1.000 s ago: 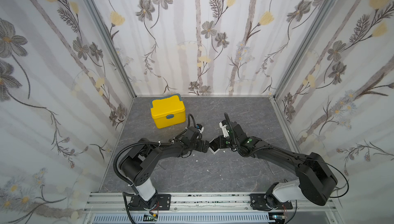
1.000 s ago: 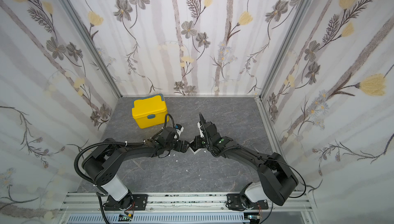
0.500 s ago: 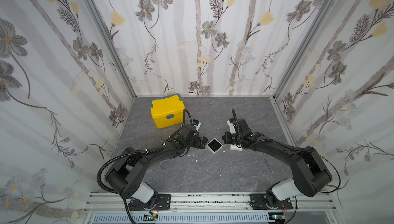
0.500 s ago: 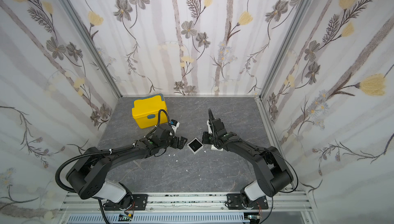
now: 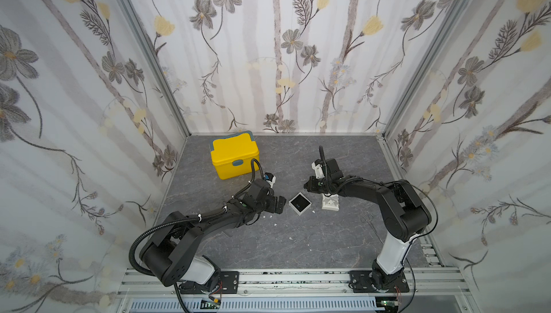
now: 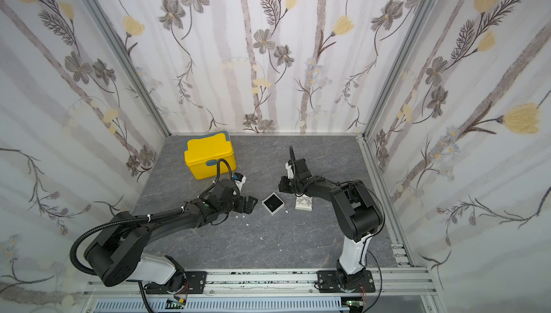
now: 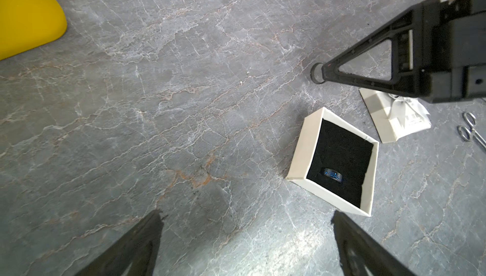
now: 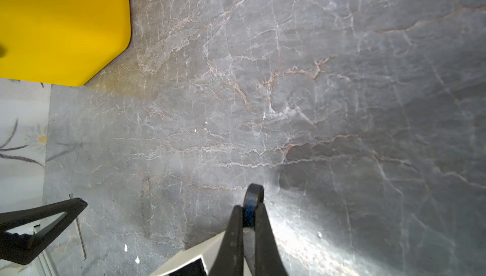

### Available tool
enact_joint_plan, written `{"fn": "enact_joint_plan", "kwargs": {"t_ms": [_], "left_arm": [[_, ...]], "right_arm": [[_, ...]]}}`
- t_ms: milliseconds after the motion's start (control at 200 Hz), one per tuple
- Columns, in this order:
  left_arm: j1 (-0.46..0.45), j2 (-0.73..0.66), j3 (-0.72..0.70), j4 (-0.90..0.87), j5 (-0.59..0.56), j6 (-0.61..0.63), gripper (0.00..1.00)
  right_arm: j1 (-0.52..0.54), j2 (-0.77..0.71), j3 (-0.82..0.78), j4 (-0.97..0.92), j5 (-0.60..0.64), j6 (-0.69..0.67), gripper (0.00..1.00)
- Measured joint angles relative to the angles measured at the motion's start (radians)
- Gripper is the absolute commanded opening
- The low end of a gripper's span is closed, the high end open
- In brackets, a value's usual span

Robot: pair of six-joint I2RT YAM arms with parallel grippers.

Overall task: Take the rings out of the lift-off lid box
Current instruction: Place the ring at the center of the board.

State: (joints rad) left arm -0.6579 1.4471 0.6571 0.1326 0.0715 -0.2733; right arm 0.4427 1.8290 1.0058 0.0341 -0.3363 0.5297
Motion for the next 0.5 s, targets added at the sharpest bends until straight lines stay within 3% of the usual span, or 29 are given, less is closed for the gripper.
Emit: {"fn": "enact_joint_plan", "kwargs": {"t_ms": [500], "left_arm": [[0.003, 0.024, 0.0, 0.028, 0.019, 0.0, 1.0]], "right_arm": [[-0.058, 0.091, 0.061, 0.036, -0.032, -0.008, 0.21]]}}
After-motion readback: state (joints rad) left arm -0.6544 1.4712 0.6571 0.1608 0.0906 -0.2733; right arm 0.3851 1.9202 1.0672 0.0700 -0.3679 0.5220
